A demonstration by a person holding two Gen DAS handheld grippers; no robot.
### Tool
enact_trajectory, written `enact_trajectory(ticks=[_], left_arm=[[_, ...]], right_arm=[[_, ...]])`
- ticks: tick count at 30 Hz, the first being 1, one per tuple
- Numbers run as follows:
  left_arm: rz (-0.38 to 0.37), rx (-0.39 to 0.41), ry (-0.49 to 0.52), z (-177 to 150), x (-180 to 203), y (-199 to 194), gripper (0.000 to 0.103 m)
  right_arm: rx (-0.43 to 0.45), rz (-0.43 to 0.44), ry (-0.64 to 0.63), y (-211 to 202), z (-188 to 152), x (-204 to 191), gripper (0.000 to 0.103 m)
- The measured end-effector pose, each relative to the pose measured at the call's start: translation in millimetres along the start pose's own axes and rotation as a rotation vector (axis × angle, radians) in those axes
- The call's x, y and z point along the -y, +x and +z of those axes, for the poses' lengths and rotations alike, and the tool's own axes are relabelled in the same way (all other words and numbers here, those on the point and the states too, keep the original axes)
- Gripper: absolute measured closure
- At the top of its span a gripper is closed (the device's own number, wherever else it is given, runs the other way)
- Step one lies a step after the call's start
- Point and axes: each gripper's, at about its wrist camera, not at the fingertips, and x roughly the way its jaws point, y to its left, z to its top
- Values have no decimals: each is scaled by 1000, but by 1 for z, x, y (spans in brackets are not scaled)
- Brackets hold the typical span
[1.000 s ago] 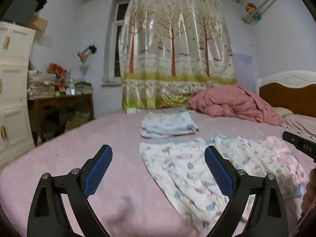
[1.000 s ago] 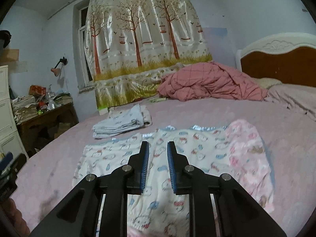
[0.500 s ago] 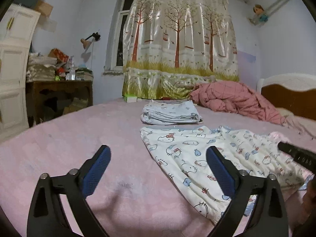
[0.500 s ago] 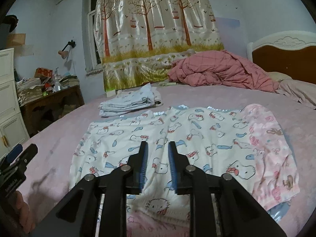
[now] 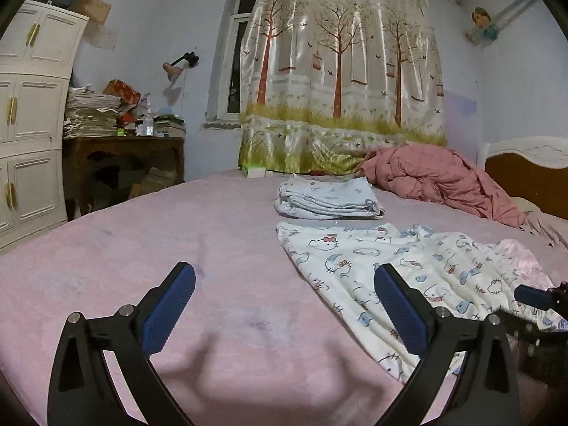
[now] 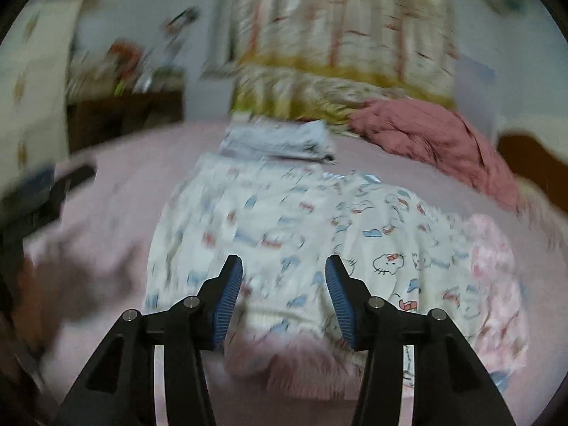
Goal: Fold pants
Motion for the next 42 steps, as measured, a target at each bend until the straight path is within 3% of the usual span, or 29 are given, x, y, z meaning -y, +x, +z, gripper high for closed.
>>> enact_trajectory(ticks=[4, 10, 22, 28, 36, 38, 40, 42], left_arm=[[-8, -27, -34, -2, -10, 4, 3], [15, -36, -34, -7, -15, 4, 3], [-17, -70, -86, -14, -24, 12, 3], [22, -68, -100, -15, -26, 11, 3], [24, -86, -148, -16, -37, 15, 3], [21, -92, -162, -16, -40, 15, 3], [19, -92, -167, -16, -41, 15, 3], [21, -91, -164, -17, -41, 15, 3]], right_arm=[[-79, 84, -155, 1, -3, -27, 53], [-159, 103, -339, 10, -13, -67, 53], [-264, -16, -570, 29, -16, -89, 53], [-247, -33, -588, 39, -11, -99, 53], [-177, 17, -487, 50, -2, -106, 56], [-152, 24, -474, 52, -3, -109, 60], [-146, 50, -449, 53, -3, -107, 76], [-138, 72, -427, 52, -6, -103, 82]])
